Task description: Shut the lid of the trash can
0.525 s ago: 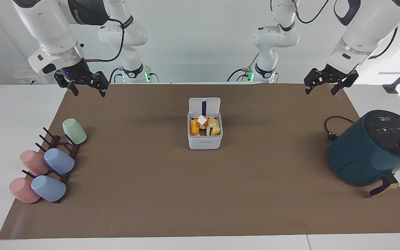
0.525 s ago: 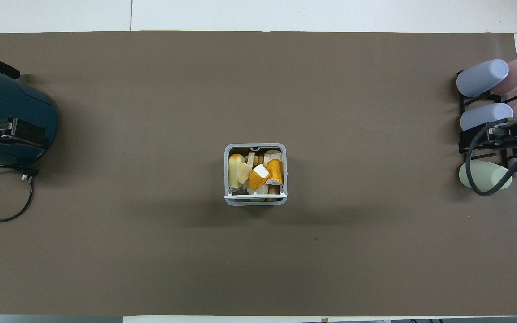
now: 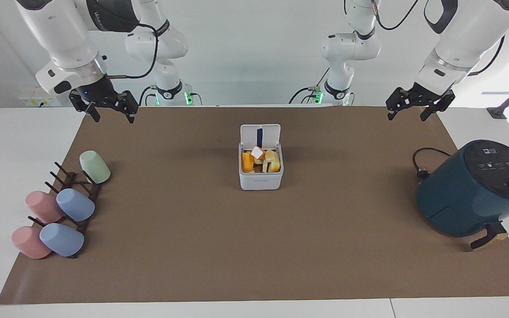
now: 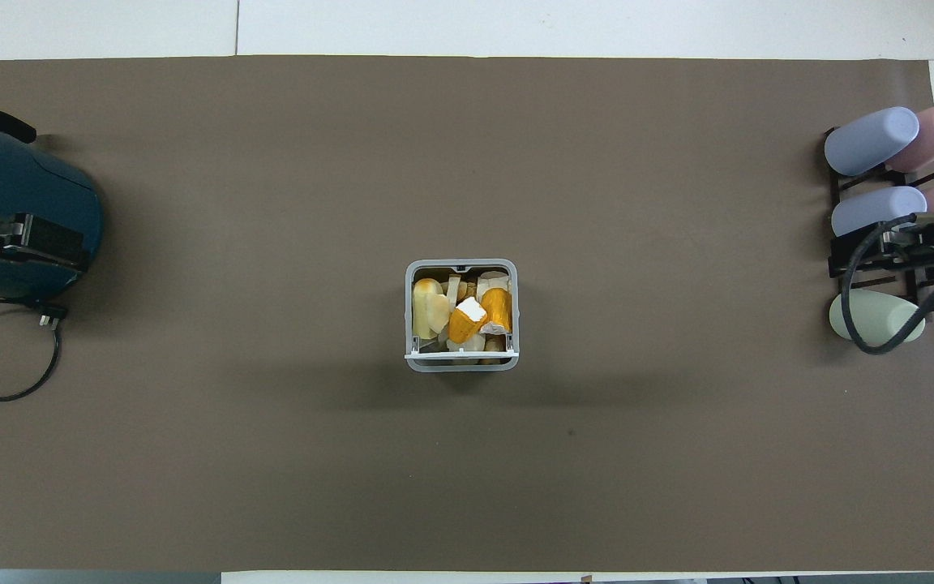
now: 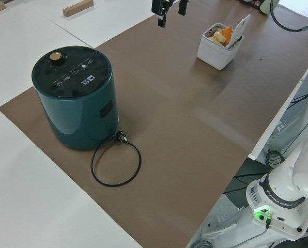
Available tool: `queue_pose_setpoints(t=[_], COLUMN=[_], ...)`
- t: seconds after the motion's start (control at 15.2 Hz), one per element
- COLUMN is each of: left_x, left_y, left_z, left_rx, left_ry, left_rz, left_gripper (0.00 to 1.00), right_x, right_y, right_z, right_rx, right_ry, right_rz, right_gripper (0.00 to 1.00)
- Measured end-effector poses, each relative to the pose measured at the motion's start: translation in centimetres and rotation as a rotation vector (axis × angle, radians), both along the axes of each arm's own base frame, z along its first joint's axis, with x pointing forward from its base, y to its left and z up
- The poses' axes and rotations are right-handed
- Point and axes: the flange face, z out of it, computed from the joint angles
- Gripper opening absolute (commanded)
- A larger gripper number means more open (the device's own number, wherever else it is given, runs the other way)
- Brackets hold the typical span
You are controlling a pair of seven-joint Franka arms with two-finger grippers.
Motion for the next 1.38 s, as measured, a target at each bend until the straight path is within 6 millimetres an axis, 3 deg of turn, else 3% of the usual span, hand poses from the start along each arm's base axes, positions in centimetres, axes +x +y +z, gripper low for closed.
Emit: queue_pose_setpoints(t=[0.07,0.13,0.26,0.33,0.52,0.85,1.11,1.38], left_x=[-0.2,-0.5,-1.7,-2.7,-7.0,-11.9,-14.6,-15.0], left_y=[-0.9,-2.4,-7.3,-10.1,-17.6,-24.9,-28.6,-30.4], left_z=[-0.1,-0.3,-0.9,-1.5,-3.8,-8.2,-10.9,-11.6], left_rx=[0.001,0.003,0.004,0.003,0.008,-0.041,-0.074,-0.11], left_ry=[0.002,0.0,-0.03,-0.045,-0.038,0.0,-0.011,-0.041], left_rz=[-0.01,-0.008,0.029,0.049,0.041,-0.076,-0.146,-0.121], left_gripper=[0.9,0.69,0.15,0.0,0.0,0.0,0.0,0.0], right_x=[0.0,0.0,0.0,0.0,0.0,0.0,0.0,0.0], right_y=[0.0,0.0,0.0,0.0,0.0,0.0,0.0,0.0], right_z=[0.0,0.0,0.0,0.0,0.0,0.0,0.0,0.0], right_rx=[0.0,0.0,0.0,0.0,0.0,0.0,0.0,0.0], right_ry=[0.0,0.0,0.0,0.0,0.0,0.0,0.0,0.0], right_rz=[0.0,0.0,0.0,0.0,0.0,0.0,0.0,0.0], right_gripper=[1.0,1.0,1.0,1.0,1.0,1.0,1.0,1.0])
